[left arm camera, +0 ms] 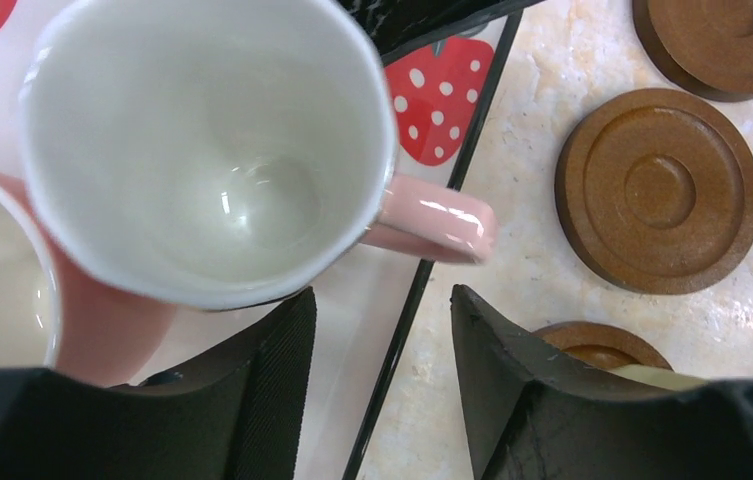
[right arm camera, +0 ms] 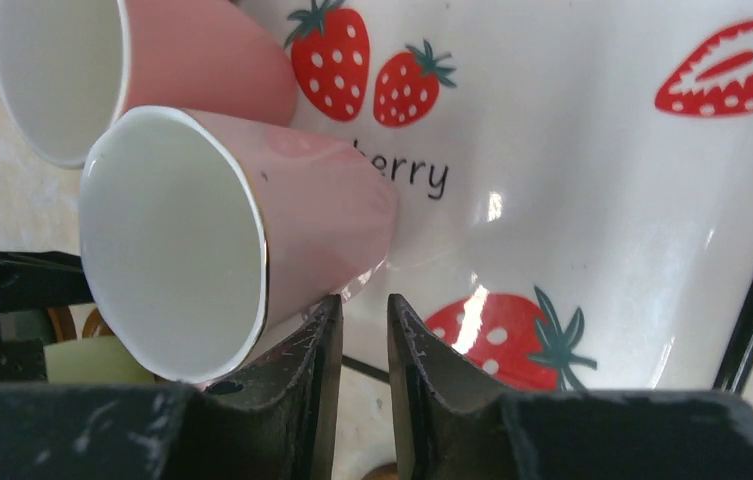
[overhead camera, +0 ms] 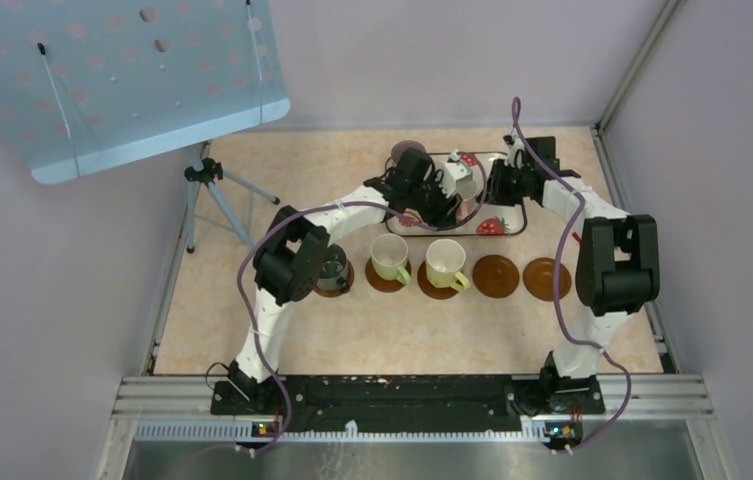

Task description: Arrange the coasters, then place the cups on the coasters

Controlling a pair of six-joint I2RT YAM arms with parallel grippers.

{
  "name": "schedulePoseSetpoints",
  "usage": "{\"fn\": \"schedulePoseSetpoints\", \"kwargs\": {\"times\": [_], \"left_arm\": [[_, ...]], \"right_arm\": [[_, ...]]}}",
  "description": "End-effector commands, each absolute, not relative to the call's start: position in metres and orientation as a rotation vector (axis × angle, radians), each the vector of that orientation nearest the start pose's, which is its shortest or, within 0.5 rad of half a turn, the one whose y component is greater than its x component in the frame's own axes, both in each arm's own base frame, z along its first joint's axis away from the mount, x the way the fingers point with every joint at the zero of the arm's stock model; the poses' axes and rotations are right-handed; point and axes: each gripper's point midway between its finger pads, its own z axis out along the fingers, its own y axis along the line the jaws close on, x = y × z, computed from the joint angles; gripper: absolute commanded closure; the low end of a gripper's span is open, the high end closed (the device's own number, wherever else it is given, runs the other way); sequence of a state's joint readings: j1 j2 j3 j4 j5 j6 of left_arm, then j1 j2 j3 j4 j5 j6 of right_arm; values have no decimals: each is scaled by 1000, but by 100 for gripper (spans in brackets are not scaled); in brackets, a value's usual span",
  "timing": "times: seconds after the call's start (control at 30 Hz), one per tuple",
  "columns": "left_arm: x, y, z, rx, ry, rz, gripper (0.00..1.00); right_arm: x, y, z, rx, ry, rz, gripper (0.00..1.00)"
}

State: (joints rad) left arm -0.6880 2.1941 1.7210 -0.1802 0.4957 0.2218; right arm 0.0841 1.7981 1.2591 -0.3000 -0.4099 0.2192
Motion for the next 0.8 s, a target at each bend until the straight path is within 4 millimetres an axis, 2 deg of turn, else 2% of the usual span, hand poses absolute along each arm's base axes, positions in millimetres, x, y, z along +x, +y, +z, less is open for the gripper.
{"fn": "schedulePoseSetpoints", "kwargs": {"times": [0.0, 0.13, 0.23, 0.43, 0.5, 0.57, 0.7, 0.77], "left_arm": [[414, -449, 120, 1189, 1795, -807, 40], [421, -451, 116, 1157, 1814, -794, 35], [420, -451, 120, 1159, 1808, -796, 34], [413, -438, 147, 1159, 1776, -812, 31], [411, -433, 160, 1162, 1762, -809, 30], [410, -427, 173, 1158, 1755, -803, 29], [407, -405, 207, 1137, 1736, -806, 24], [407, -389, 221, 1120, 1734, -795, 21]], "right_arm": [[465, 133, 122, -73, 2307, 689, 77], [473, 131, 123, -75, 2298, 670, 76], [477, 120, 131, -78, 2287, 618, 74], [468, 92, 156, -153, 2256, 473, 62], [460, 87, 161, -214, 2270, 435, 55], [454, 86, 169, -293, 2269, 416, 42], [436, 94, 192, -452, 2234, 453, 22], [427, 99, 197, -486, 2242, 478, 16]]}}
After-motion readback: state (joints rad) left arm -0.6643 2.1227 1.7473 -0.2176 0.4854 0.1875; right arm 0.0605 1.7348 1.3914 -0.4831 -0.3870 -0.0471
